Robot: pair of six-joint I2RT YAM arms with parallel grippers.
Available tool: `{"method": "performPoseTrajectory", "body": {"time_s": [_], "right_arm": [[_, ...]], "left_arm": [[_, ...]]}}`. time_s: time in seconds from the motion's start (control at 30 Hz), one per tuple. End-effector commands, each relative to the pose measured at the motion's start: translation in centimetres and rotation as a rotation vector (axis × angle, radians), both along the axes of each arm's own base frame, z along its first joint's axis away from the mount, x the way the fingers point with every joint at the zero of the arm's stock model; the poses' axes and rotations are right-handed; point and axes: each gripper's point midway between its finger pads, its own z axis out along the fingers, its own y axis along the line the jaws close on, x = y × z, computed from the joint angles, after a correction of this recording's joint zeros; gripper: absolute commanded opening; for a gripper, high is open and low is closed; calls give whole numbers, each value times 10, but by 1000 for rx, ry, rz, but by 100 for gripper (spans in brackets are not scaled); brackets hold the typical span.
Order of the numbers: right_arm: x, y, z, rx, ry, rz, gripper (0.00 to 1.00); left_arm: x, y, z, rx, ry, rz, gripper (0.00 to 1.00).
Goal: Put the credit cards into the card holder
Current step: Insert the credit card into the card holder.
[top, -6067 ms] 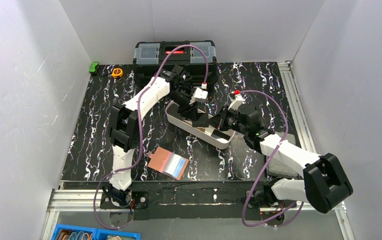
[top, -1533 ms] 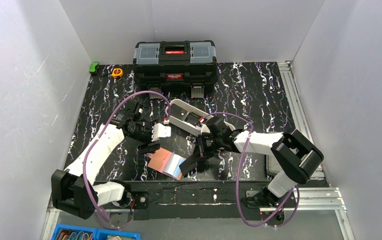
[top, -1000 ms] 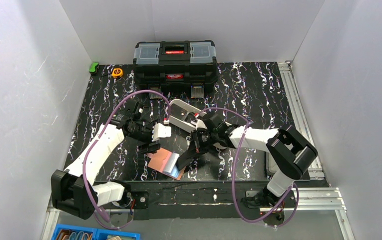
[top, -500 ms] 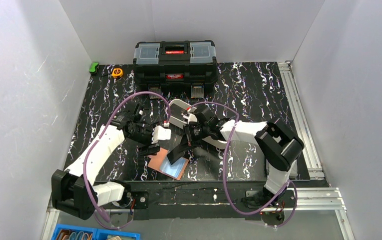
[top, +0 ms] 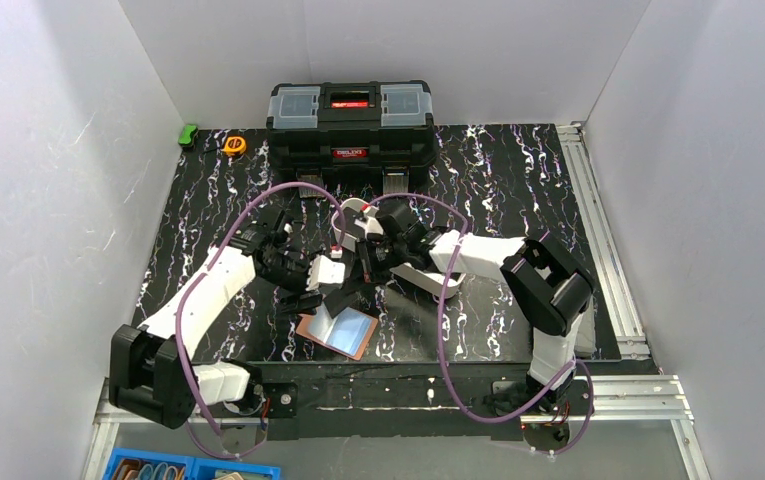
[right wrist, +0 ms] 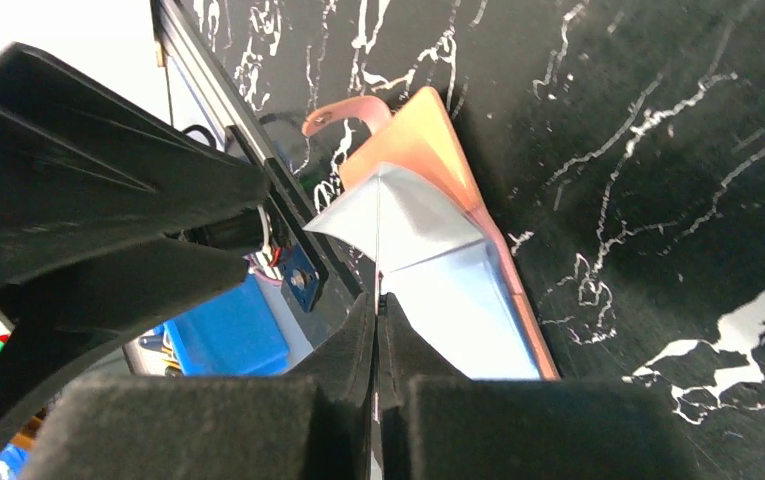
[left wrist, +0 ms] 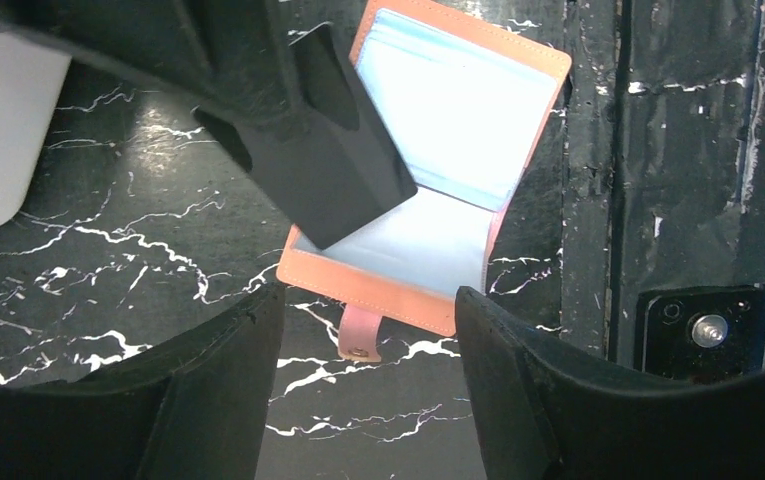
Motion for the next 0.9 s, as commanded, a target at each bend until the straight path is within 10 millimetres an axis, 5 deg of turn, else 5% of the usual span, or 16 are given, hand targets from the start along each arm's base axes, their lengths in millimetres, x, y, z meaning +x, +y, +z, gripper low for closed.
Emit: {"method": "performPoseTrajectory", "body": {"time_s": [0.0, 0.33, 0.87], "right_arm": [[5, 10, 3, -2, -32, 12, 1], [2, -4, -26, -130, 1, 11, 1], [-3, -21, 12, -61, -56, -3, 1]], "left_arm": [[-17, -6, 1, -39, 51, -74, 60], [-50, 5, -33, -23, 63, -356, 56], [-35, 18, -84, 136, 175, -362, 38]]}}
